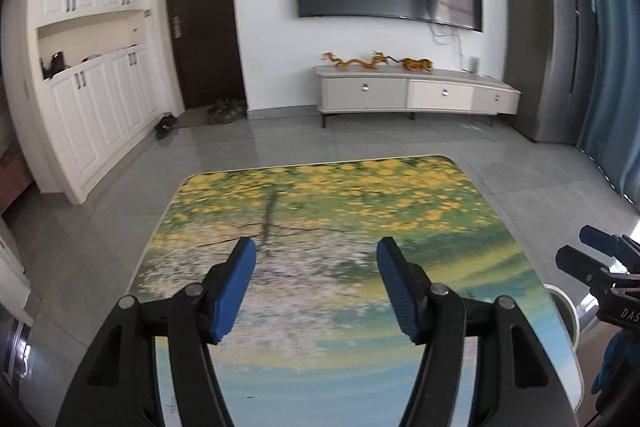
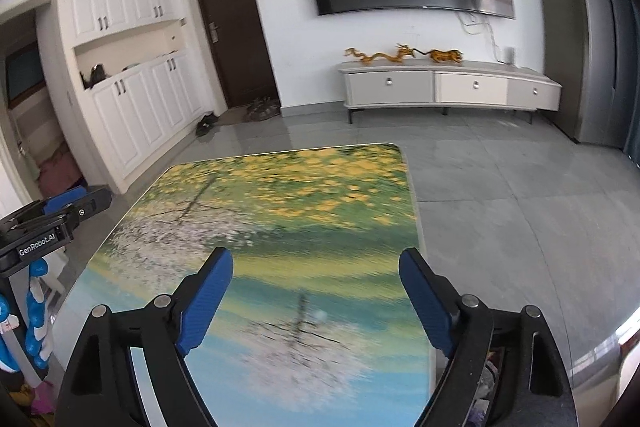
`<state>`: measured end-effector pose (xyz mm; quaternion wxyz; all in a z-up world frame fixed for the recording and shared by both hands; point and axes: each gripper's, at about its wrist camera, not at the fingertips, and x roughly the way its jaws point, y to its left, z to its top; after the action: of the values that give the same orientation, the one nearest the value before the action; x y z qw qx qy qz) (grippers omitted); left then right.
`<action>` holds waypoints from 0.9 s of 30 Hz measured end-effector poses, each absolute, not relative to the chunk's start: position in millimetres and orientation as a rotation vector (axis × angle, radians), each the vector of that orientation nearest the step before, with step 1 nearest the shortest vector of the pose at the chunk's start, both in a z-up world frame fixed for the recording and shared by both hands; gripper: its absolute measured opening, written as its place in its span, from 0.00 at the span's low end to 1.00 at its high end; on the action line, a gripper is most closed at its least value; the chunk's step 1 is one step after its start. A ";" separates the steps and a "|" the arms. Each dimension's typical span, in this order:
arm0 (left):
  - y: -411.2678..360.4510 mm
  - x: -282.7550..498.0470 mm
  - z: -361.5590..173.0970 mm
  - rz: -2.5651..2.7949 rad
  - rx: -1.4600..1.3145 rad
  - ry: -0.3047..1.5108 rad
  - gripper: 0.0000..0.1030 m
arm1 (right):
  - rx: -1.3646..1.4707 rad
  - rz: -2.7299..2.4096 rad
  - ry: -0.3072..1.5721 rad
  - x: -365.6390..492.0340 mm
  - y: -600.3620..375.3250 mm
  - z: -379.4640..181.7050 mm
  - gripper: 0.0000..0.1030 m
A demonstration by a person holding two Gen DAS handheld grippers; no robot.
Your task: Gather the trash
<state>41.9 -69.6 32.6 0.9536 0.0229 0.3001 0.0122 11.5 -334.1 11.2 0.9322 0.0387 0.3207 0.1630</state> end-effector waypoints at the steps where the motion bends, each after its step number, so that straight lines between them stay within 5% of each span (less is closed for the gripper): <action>1: -62.8 40.1 32.3 0.032 0.040 0.608 0.60 | 0.070 0.339 0.658 13.4 -325.6 11.7 0.84; 14: 21.6 16.6 26.5 0.131 -0.033 0.560 0.64 | -0.047 0.364 0.671 22.4 -234.1 16.6 0.98; 27: 35.7 6.8 29.8 0.144 -0.035 0.519 0.64 | -0.063 0.331 0.621 12.9 -204.6 25.8 1.00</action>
<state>6.8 35.7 29.8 0.9638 -0.0174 0.2563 0.0713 12.9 -204.6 25.8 0.9383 -0.0311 0.3040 0.1621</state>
